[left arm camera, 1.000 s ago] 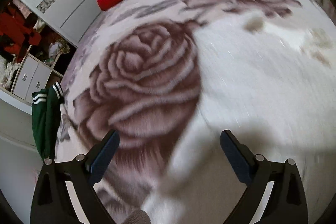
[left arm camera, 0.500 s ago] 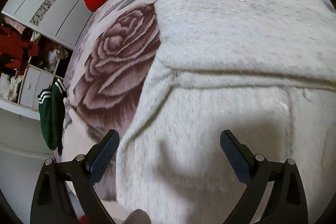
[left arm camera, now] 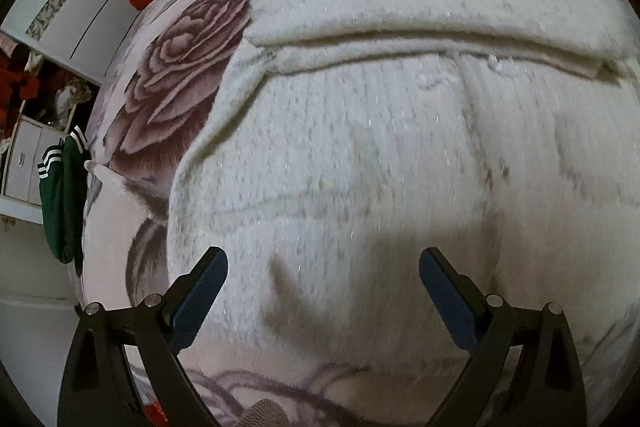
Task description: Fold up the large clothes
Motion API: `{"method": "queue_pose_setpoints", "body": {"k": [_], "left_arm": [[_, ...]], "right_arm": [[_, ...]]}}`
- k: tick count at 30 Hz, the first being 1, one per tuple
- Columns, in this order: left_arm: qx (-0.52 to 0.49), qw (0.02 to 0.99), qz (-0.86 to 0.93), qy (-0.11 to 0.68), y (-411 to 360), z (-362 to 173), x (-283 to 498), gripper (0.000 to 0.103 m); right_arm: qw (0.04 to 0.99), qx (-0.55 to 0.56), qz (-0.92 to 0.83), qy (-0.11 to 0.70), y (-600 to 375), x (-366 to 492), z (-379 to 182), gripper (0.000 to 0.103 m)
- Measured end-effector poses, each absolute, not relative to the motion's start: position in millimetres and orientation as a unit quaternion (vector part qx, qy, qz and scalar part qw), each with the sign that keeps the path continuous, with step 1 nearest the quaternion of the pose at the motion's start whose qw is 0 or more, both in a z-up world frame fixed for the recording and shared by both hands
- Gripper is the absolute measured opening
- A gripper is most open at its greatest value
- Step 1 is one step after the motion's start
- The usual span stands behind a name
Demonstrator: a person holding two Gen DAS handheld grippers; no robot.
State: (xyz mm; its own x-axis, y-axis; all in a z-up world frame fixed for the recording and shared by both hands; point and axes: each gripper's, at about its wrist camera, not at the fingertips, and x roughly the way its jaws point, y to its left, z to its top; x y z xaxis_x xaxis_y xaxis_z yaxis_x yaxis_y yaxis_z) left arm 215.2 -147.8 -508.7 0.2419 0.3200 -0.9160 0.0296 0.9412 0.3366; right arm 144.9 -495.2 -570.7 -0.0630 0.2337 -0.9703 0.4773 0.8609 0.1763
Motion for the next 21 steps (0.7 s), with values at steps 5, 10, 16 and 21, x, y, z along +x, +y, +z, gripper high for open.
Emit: {"method": "queue_pose_setpoints", "body": {"k": [5, 10, 16, 21], "left_arm": [[0.162, 0.777, 0.090, 0.602, -149, -508, 200, 0.098], [0.211, 0.785, 0.094, 0.574, -187, -494, 190, 0.098], [0.260, 0.793, 0.077, 0.545, -291, -477, 172, 0.098], [0.246, 0.779, 0.063, 0.574, -392, -484, 163, 0.098]], "right_arm": [[0.657, 0.224, -0.136, 0.707, -495, 133, -565, 0.010], [0.642, 0.230, -0.111, 0.723, -489, 144, -556, 0.049], [0.676, 0.195, -0.108, 0.702, -509, 152, -514, 0.062], [0.675, 0.206, -0.110, 0.700, -587, 147, -511, 0.062]]}}
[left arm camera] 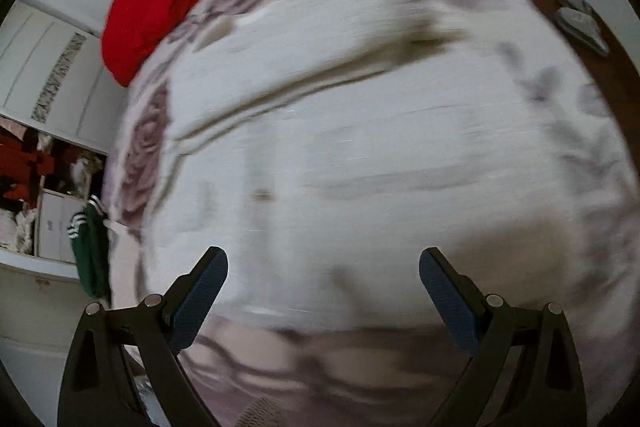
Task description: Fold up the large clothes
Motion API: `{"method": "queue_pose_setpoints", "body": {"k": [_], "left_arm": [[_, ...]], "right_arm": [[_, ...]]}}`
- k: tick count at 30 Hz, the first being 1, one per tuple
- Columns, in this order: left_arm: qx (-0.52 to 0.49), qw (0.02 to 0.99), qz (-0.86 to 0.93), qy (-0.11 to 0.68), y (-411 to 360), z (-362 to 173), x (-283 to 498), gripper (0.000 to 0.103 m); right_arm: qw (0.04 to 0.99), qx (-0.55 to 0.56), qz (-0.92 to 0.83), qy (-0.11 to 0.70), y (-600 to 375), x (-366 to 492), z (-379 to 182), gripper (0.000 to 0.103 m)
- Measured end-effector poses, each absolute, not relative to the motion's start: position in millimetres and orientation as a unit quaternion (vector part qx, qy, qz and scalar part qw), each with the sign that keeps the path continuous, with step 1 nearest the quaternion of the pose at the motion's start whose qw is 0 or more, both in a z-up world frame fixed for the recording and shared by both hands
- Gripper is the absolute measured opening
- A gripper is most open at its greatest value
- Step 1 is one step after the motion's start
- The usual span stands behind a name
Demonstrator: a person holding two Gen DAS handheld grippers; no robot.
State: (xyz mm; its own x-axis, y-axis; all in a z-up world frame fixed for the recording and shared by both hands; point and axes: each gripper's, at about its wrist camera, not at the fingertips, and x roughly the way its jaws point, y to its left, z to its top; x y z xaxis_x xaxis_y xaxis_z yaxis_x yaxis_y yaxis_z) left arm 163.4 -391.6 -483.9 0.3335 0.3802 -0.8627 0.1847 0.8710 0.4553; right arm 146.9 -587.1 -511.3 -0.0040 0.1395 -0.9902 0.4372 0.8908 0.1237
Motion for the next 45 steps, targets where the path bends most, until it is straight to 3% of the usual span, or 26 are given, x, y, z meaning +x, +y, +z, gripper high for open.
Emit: {"method": "queue_pose_setpoints", "body": {"k": [7, 14, 16, 18, 19, 20, 29, 35, 36, 38, 39, 41, 45], "left_arm": [[0.296, 0.763, 0.080, 0.569, -495, -514, 160, 0.098], [0.303, 0.736, 0.113, 0.595, -493, -559, 173, 0.098], [0.285, 0.748, 0.130, 0.586, -474, -551, 182, 0.086], [0.252, 0.759, 0.131, 0.586, -458, -541, 188, 0.036], [0.224, 0.768, 0.124, 0.588, -447, -534, 190, 0.023], [0.209, 0.774, 0.123, 0.585, -439, -527, 191, 0.018], [0.158, 0.799, 0.116, 0.568, -406, -495, 192, 0.013], [0.112, 0.811, 0.104, 0.565, -384, -485, 203, 0.012], [0.102, 0.813, 0.101, 0.565, -378, -482, 204, 0.012], [0.084, 0.816, 0.097, 0.564, -368, -477, 205, 0.012], [0.069, 0.818, 0.094, 0.564, -359, -473, 206, 0.012], [0.046, 0.821, 0.087, 0.562, -340, -464, 207, 0.011], [0.018, 0.833, 0.087, 0.547, -294, -439, 207, 0.011]], "right_arm": [[0.663, 0.219, -0.130, 0.704, -713, 130, -507, 0.062], [0.663, 0.236, -0.105, 0.703, -764, 154, -521, 0.063], [0.665, 0.256, -0.065, 0.699, -762, 173, -526, 0.063], [0.667, 0.291, 0.003, 0.686, -751, 199, -533, 0.067], [0.663, 0.310, 0.039, 0.680, -744, 212, -536, 0.073], [0.658, 0.331, 0.085, 0.671, -732, 233, -541, 0.074], [0.619, 0.386, 0.269, 0.629, -612, 388, -576, 0.087], [0.558, 0.353, 0.291, 0.692, -540, 425, -621, 0.088], [0.557, 0.352, 0.282, 0.697, -537, 427, -624, 0.086], [0.562, 0.367, 0.251, 0.697, -536, 428, -623, 0.058], [0.570, 0.366, 0.235, 0.697, -535, 429, -616, 0.033], [0.589, 0.355, 0.219, 0.692, -528, 428, -592, 0.026], [0.630, 0.313, 0.214, 0.678, -490, 431, -527, 0.023]]}}
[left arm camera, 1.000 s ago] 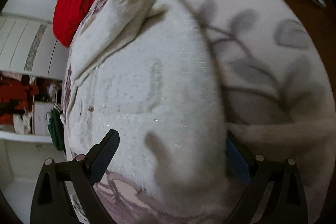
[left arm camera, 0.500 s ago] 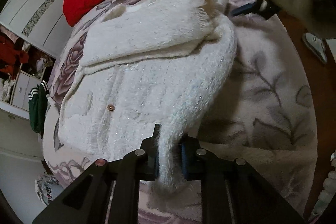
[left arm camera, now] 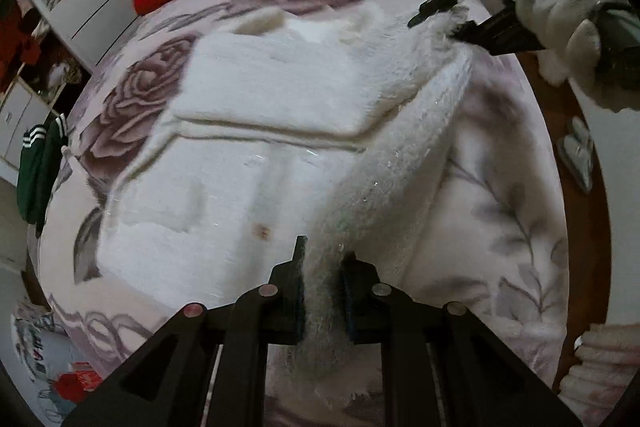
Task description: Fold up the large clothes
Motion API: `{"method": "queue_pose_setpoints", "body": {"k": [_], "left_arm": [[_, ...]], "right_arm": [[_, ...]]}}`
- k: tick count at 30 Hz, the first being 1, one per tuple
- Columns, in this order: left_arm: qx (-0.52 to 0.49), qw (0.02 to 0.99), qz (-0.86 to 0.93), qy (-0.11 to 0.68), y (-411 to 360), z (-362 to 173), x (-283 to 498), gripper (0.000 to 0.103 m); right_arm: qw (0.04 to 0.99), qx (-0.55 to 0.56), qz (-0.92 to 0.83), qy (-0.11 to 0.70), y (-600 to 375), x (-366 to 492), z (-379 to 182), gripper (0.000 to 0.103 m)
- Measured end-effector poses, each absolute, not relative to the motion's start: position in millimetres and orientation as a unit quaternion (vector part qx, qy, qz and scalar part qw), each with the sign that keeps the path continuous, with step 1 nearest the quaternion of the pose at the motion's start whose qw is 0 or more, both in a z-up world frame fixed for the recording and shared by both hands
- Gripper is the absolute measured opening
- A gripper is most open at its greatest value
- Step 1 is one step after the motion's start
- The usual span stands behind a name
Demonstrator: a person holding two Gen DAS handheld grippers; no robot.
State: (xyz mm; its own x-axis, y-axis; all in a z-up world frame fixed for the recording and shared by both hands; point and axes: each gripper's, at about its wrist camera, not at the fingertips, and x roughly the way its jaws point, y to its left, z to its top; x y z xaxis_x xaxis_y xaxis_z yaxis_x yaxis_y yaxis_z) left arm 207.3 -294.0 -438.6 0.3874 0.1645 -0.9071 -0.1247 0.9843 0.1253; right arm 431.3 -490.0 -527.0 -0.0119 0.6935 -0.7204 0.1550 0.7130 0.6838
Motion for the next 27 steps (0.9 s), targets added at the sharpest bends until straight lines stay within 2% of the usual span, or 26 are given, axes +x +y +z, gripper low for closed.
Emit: {"method": "queue_pose_setpoints", "body": {"k": [5, 8, 12, 15, 17, 19, 20, 22, 23, 24, 27], "left_arm": [[-0.056, 0.834, 0.102, 0.540, -200, -412, 210, 0.011], [-0.114, 0.823, 0.122, 0.543, -140, -412, 211, 0.011], [-0.201, 0.795, 0.146, 0.554, -53, -445, 207, 0.011], [-0.245, 0.766, 0.144, 0.577, -2, -492, 208, 0.012], [-0.286, 0.746, 0.117, 0.590, 27, -521, 207, 0.017], [-0.383, 0.712, 0.064, 0.585, 61, -544, 196, 0.023], [-0.413, 0.702, 0.054, 0.577, 77, -547, 188, 0.029], [-0.429, 0.704, 0.050, 0.565, 99, -542, 174, 0.030], [-0.434, 0.706, 0.048, 0.558, 109, -539, 167, 0.037], [-0.434, 0.709, 0.052, 0.553, 119, -535, 160, 0.046], [-0.439, 0.714, 0.024, 0.545, 124, -534, 161, 0.050]], "right_arm": [[0.661, 0.245, 0.188, 0.684, -402, 453, -447, 0.022], [0.678, 0.181, 0.185, 0.688, -321, 471, -419, 0.022], [0.671, 0.106, 0.197, 0.707, -198, 489, -429, 0.022], [0.665, 0.042, 0.176, 0.724, -106, 496, -464, 0.023], [0.662, 0.014, 0.159, 0.733, -75, 495, -488, 0.030], [0.654, 0.018, 0.156, 0.740, -58, 494, -503, 0.060], [0.652, 0.040, 0.168, 0.738, -60, 492, -506, 0.063], [0.649, 0.073, 0.202, 0.730, -70, 483, -493, 0.067], [0.650, 0.081, 0.218, 0.723, -74, 479, -487, 0.068], [0.653, 0.090, 0.237, 0.713, -88, 470, -477, 0.072], [0.670, 0.104, 0.238, 0.695, -144, 436, -463, 0.075]]}}
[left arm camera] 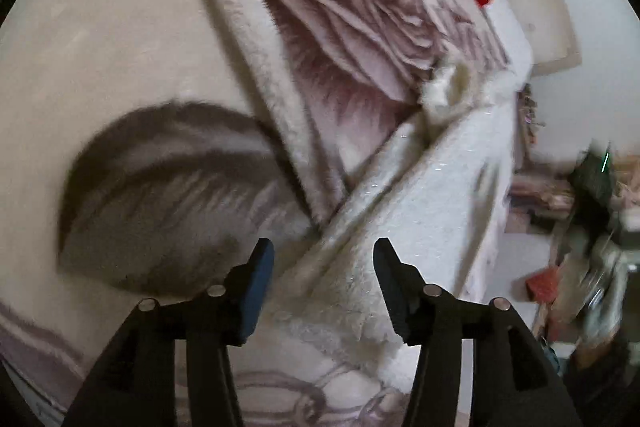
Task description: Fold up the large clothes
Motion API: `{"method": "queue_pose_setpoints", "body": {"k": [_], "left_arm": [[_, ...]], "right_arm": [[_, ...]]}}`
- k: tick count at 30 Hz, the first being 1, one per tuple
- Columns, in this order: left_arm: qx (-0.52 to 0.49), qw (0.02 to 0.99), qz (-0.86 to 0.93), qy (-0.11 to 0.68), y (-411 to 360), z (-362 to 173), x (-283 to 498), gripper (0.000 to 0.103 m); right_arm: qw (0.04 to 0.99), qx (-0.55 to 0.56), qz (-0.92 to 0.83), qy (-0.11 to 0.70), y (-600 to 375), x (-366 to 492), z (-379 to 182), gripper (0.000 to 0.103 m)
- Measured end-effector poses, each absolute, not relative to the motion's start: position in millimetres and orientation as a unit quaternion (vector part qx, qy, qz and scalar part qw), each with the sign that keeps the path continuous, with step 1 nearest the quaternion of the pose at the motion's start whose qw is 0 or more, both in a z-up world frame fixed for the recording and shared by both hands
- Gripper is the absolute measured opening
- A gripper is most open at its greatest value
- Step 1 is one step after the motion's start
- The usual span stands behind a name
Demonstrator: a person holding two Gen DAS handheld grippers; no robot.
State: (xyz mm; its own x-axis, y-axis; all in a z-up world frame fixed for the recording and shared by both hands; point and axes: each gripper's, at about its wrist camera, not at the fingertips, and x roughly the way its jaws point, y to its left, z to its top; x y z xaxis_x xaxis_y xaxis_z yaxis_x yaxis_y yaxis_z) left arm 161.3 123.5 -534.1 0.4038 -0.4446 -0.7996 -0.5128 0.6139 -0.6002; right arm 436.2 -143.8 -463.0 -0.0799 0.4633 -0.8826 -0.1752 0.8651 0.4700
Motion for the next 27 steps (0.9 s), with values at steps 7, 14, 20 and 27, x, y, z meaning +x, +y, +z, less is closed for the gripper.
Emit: {"method": "queue_pose_setpoints", "body": {"k": [7, 14, 20, 27], "left_arm": [[-0.408, 0.690, -0.065, 0.594, 82, -573, 211, 0.057], [-0.350, 0.757, -0.040, 0.550, 67, -548, 200, 0.013], [-0.309, 0.784, -0.051, 0.536, 45, -487, 170, 0.011], [-0.340, 0.755, -0.037, 0.559, 32, -458, 99, 0.011]], "right_arm": [[0.615, 0.255, 0.132, 0.735, -299, 312, -530, 0.077], [0.525, 0.388, 0.189, 0.733, -308, 241, -619, 0.077], [0.561, 0.386, 0.188, 0.708, -295, 237, -600, 0.022], [0.553, 0.355, 0.229, 0.718, -331, 190, -520, 0.019]]}}
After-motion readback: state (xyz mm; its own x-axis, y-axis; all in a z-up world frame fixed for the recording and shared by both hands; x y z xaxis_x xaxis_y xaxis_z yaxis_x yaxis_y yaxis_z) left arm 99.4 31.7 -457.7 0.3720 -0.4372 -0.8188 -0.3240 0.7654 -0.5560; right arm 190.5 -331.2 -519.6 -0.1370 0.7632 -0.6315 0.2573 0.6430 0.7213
